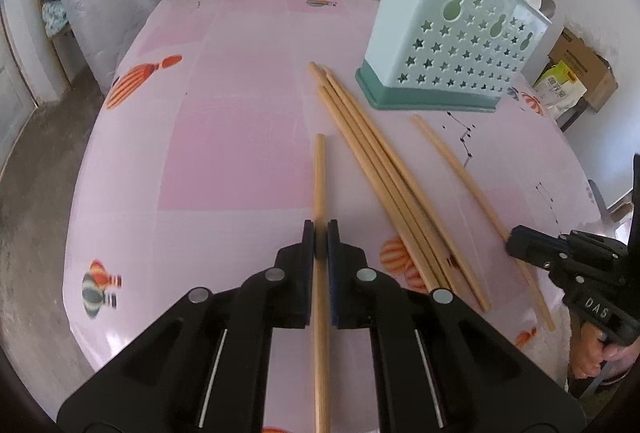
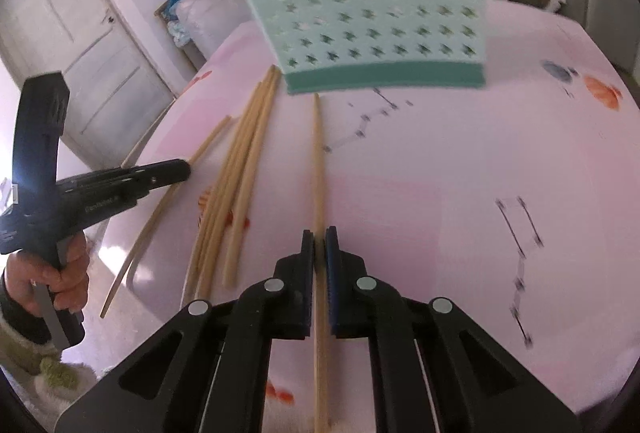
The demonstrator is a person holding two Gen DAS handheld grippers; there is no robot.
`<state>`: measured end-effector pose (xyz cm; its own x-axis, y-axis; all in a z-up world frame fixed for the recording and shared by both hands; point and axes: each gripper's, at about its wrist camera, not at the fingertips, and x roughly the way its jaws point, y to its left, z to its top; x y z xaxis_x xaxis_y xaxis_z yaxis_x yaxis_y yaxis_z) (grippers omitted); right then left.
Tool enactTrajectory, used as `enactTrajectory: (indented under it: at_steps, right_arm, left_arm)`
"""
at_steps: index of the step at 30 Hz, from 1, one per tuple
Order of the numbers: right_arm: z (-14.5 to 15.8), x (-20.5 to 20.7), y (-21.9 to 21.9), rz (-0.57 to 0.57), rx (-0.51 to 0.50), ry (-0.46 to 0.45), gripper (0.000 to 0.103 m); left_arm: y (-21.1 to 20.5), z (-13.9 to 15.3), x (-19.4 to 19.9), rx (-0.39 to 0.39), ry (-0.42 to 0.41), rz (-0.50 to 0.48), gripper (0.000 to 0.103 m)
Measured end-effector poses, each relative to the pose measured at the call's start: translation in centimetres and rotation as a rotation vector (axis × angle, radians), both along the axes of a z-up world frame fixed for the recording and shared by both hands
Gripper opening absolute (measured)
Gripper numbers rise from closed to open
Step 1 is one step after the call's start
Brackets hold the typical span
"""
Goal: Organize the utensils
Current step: 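Close the right tool on one wooden chopstick while the left tool grasps another, then lift the chopstick and lower it into the caddy with the left tool while the right tool lifts its chopstick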
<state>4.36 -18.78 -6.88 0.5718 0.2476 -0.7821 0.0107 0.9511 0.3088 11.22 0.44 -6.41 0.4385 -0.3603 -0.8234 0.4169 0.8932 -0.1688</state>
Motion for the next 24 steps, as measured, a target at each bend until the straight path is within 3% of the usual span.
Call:
enactTrajectory:
  at_steps: [5,8,12,24]
  right_arm:
    - [0.0,0.0,-1.2,-0.017,0.027,0.02,0.008]
    - [-0.1,0.8,-1.1,-0.018,0.019,0.015,0.008]
    - [-0.2,2.0,-0.6,-0.007,0.005,-0.003,0.016]
    - [-0.1,5.5,0.9,0.015,-0.042,-0.039,0.016]
  left_arm:
    - [-0.2,0.0,0.3,0.006,0.018,-0.009,0.006]
    - [-1.0,0.1,0.8,0.02,0.016,-0.03,0.015]
    - [-2.0,0.0,1.5,0.05,-0.005,-0.038,0.016]
    - [-4.0,-0.2,3.0,0.123,-0.09,-0.037,0.015]
